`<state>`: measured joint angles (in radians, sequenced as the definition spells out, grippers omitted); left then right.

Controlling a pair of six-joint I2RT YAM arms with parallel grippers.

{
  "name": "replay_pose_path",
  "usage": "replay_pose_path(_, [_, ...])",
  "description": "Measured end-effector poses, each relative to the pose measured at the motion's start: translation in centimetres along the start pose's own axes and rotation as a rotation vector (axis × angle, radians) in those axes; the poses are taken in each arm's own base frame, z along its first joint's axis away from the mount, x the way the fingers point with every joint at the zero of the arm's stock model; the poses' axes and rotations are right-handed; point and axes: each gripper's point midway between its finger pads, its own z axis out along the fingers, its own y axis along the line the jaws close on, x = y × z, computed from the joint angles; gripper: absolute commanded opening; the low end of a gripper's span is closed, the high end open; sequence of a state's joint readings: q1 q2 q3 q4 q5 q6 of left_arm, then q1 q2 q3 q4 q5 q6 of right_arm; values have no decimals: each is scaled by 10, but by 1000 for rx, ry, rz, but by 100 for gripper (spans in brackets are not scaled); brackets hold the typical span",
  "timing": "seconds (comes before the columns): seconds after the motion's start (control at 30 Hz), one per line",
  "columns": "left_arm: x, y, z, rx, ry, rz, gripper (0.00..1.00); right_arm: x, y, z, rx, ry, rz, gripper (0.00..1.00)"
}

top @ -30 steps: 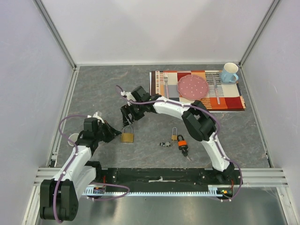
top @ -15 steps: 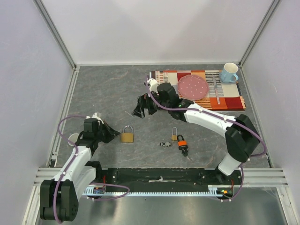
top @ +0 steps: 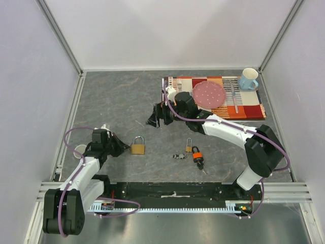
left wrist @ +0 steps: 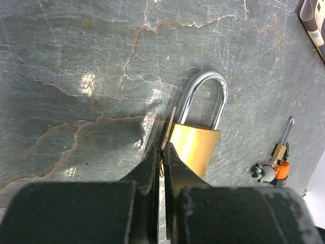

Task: Lock with the key
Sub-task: Place the key at the center of the board.

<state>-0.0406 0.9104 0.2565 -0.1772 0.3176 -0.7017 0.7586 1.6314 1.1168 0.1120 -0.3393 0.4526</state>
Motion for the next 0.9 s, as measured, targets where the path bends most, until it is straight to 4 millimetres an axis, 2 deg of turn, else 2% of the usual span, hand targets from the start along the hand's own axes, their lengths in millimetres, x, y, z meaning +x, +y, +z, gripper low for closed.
replay_pose_path(0.27, [0,1,1,-6,2,-2,7,-2,-2,-1,-5,-7,9,98])
replay_pose_path(0.47, [1,1,1,-6,3,-2,15,5,-10,-3,11,5,24,98])
replay_pose_path(0.57, [1,2,0,-9,4,-3,29,6,-10,-5,12,4,28,98])
replay_pose_path(0.6, [1,2,0,-11,5,-4,38,6,-10,-7,12,0,27,98])
replay_pose_path(0.7, [1,2,-1,-11,-1,0,52,2,-7,-11,7,-11,23,98])
replay_pose_path(0.8, [-2,0,-3,-1,-16,6,58,-1,-4,-15,2,-20,19,98])
replay_pose_path(0.83, [-3,-2,-4,4,-22,8,69,-2,-3,-15,1,-22,18,98])
replay_pose_path(0.87, [-5,-4,-6,14,-34,13,75,-2,-3,-16,1,-23,18,98])
replay_pose_path(0.9, [-7,-7,-8,26,-47,21,90,-2,-3,-16,1,-24,18,98])
